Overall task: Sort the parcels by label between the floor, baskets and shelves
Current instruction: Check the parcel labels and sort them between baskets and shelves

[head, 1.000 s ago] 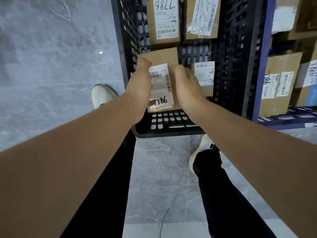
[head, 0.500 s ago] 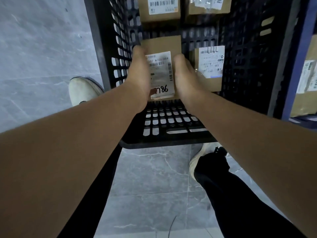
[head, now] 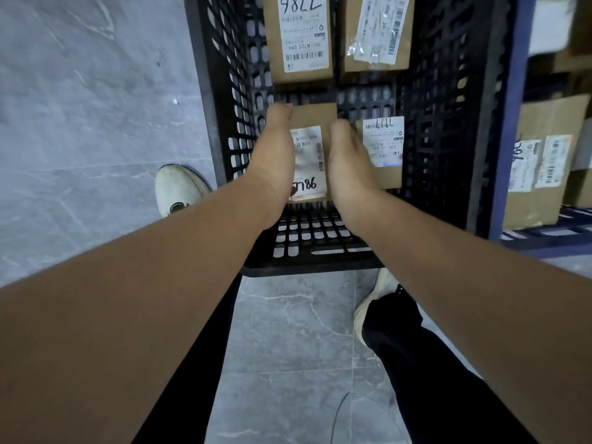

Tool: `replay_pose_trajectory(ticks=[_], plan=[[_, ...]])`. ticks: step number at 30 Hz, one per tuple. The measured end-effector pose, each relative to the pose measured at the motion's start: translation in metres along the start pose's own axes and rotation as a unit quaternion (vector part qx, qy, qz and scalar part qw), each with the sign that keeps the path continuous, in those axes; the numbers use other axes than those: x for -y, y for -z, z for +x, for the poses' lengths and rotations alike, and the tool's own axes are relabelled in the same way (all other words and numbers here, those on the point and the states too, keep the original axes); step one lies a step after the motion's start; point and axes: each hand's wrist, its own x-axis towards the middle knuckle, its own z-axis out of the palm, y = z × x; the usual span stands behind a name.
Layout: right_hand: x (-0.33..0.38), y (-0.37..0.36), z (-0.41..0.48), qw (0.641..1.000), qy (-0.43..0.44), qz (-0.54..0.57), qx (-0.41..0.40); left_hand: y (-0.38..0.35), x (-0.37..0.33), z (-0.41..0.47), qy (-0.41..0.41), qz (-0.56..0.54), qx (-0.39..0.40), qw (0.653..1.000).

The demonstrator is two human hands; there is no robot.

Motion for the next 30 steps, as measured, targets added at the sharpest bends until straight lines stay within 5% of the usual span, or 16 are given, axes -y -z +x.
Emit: replay_pose_trajectory(ticks=[12,19,30], plan=[[0.080,0.036,-0.121,0.993,0.087,0.073,0.034,-0.014,-0.068,-0.157,-0.150,0.105,-0.011,0.983],[0.144,0.058,-0.226,0.983,0.158,0.080,0.051,-0.025,-0.100,-0.266,-0.192,0.055,-0.022,0.980],[0.246,0.059,-0.424,0.956,0.286,0.045,-0.038,0.022,-0.182,-0.439,-0.341,0.086,0.004,0.936]])
